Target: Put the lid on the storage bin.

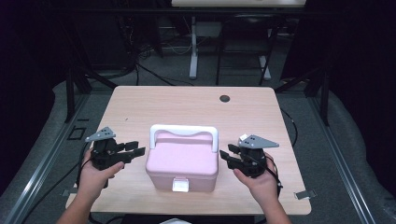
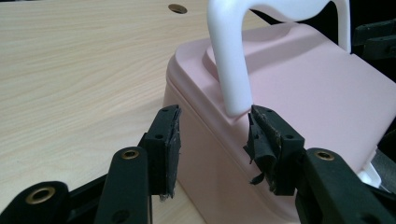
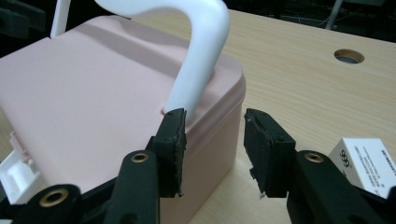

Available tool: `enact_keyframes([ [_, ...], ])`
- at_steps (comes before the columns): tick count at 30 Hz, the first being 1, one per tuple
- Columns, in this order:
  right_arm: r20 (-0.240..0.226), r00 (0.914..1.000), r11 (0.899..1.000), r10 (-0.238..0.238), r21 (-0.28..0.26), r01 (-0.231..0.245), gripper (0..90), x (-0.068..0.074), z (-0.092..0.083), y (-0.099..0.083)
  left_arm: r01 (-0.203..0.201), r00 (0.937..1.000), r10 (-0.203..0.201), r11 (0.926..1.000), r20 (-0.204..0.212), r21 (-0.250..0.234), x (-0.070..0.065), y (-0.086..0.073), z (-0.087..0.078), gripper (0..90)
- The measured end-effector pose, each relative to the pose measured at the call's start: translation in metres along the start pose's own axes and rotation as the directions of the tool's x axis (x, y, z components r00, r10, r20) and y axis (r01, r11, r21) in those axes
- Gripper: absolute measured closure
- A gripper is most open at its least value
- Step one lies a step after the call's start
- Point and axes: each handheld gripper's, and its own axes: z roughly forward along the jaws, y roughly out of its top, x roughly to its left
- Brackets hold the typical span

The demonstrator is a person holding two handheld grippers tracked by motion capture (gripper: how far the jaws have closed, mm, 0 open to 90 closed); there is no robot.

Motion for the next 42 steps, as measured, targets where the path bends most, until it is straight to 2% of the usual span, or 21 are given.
enact_keyframes([
  [5,-0.005,1.0000,1.000,0.004,-0.006,-0.004,57.1,-0.002,0.003,0.009,-0.012,0.9999,0.012,0.9999,0.012,0.005,-0.001,0.011,0.007,52.9],
  [9,-0.015,0.9995,0.999,0.029,-0.015,-0.029,56.5,-0.007,0.004,0.016,-0.013,0.9998,0.013,0.9998,0.015,0.012,0.000,0.019,0.009,52.1],
  [13,-0.025,0.9993,1.000,0.027,-0.014,-0.027,55.6,-0.008,0.006,0.026,0.009,0.9999,-0.010,0.9999,0.013,0.010,0.002,0.026,0.011,51.0],
  [20,-0.029,0.9986,0.999,0.044,-0.010,-0.045,54.3,-0.010,0.015,0.034,0.023,0.9995,-0.024,0.9997,0.019,0.009,0.006,0.034,0.017,48.6],
  [23,-0.044,0.9977,0.999,0.051,-0.011,-0.051,53.0,-0.010,0.019,0.035,0.014,0.9999,-0.015,0.9998,0.008,0.016,0.007,0.035,0.019,47.9],
  [32,-0.068,0.9968,0.999,0.042,0.010,-0.042,52.9,-0.004,0.025,0.028,0.002,0.9991,-0.003,0.9995,0.043,0.032,0.004,0.026,0.026,48.4],
  [37,-0.090,0.9950,0.999,0.043,0.019,-0.041,55.0,-0.001,0.025,0.024,-0.024,0.9980,0.020,0.9980,0.060,0.059,-0.003,0.023,0.030,53.1],
  [42,-0.099,0.9946,0.999,0.032,0.012,-0.031,59.3,0.001,0.023,0.021,-0.028,0.9964,0.024,0.9983,0.081,0.051,-0.006,0.021,0.032,59.6],
])
